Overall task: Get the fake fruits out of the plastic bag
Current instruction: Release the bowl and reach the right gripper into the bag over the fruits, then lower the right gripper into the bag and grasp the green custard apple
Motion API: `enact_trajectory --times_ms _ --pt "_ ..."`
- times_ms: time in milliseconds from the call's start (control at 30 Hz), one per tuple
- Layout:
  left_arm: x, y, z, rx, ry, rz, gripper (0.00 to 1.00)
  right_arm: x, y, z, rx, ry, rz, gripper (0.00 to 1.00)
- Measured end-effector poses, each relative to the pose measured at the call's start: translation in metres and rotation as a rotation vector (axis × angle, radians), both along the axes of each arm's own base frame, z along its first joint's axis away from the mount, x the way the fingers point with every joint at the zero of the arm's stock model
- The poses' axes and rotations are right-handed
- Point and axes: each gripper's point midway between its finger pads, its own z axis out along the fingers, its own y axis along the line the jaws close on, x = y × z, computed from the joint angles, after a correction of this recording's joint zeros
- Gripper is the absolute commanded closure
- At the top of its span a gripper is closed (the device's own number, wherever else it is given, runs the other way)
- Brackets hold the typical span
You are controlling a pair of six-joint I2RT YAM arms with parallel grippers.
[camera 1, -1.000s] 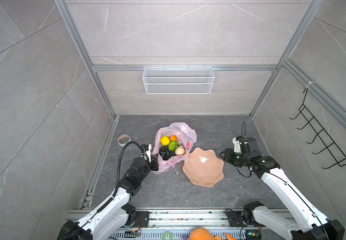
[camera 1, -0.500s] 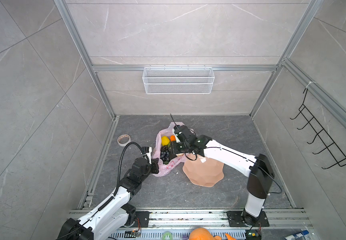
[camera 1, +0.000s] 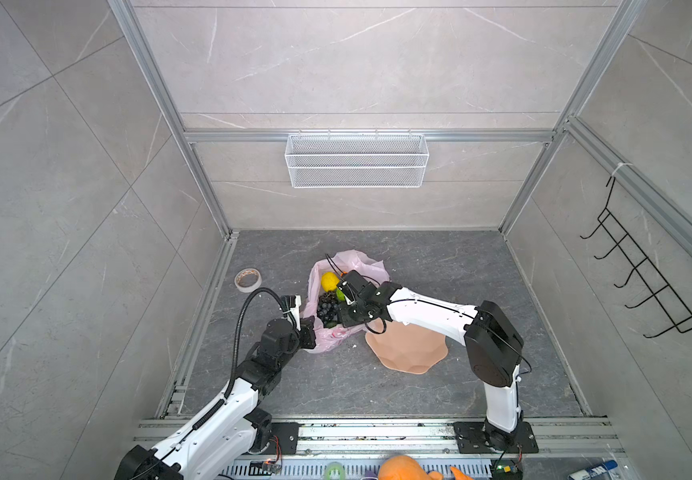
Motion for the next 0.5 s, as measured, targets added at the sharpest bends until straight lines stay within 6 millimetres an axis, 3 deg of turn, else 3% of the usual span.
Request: enact_trajectory --times_ms 133,367,433,500 --pt "0.001 -0.001 -0.002 0.006 0.001 -0.004 0.99 0.015 -0.003 0.014 0.027 -0.023 -0.025 0.48" --pt "0.002 -0.003 -0.005 0.009 0.007 -0.013 0.99 0.068 -0.002 0.063 0.129 -0.115 -0.102 0.43" --pt "0.002 -0.004 -0.004 0.006 0.005 -0.015 0.99 0.081 0.001 0.066 0.144 -0.126 -0.119 0.25" --pt "0.002 -0.005 -0.004 0.003 0.005 -0.021 0.99 0.09 0.003 0.061 0.138 -0.126 -0.127 0.23"
